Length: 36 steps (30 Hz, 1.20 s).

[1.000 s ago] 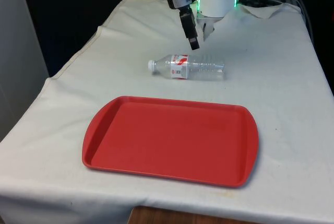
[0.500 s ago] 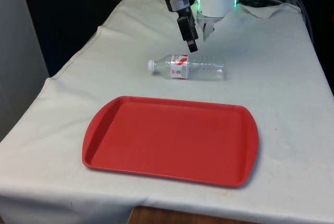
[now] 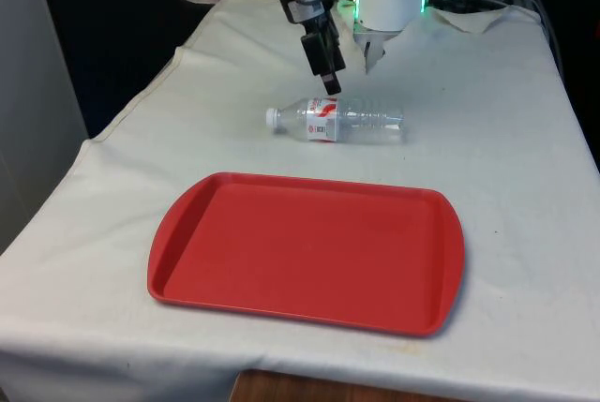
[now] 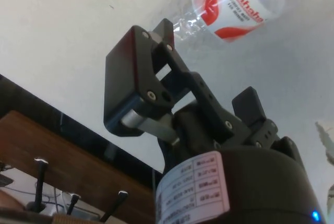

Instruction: Place the bottle upright on the tray.

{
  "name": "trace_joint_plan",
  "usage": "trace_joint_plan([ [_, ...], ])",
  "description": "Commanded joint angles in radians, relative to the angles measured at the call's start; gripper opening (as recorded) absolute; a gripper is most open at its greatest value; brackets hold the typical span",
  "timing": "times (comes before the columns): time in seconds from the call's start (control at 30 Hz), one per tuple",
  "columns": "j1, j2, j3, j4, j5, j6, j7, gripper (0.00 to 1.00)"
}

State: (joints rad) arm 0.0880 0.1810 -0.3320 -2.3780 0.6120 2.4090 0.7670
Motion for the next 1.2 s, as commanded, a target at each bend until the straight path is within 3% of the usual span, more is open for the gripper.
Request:
trace_joint_plan([
  [0.0,-0.006,0.004,-0.002,0.006,0.011,-0.015,-0.007,1.00],
  [0.07,-0.001,0.004,-0.008,0.005,0.000,-0.012,0.000,1.00],
  [0.1,-0.008,0.007,-0.009,0.011,0.012,-0.026,-0.008,1.00],
  [0.33,-0.012,0.028,-0.029,0.034,0.030,-0.065,-0.016,1.00],
  [0.4,-0.006,0.031,-0.035,0.033,0.019,-0.062,-0.007,1.00],
  [0.43,-0.013,0.038,-0.030,0.041,0.042,-0.072,-0.020,1.00],
  [0.7,-0.019,0.093,-0.041,0.077,0.116,-0.101,-0.061,1.00],
  [0.73,-0.009,0.091,-0.045,0.072,0.096,-0.091,-0.045,1.00],
  [0.77,-0.020,0.099,-0.043,0.080,0.125,-0.105,-0.069,1.00],
  [0.93,-0.024,0.130,-0.068,0.094,0.168,-0.134,-0.119,1.00],
  [0.97,-0.023,0.135,-0.072,0.097,0.171,-0.140,-0.125,1.00],
  [1.0,-0.014,0.133,-0.077,0.092,0.159,-0.130,-0.114,1.00],
  [1.03,-0.023,0.139,-0.077,0.100,0.175,-0.145,-0.131,1.00],
  [1.17,-0.023,0.158,-0.091,0.113,0.183,-0.165,-0.153,1.00],
])
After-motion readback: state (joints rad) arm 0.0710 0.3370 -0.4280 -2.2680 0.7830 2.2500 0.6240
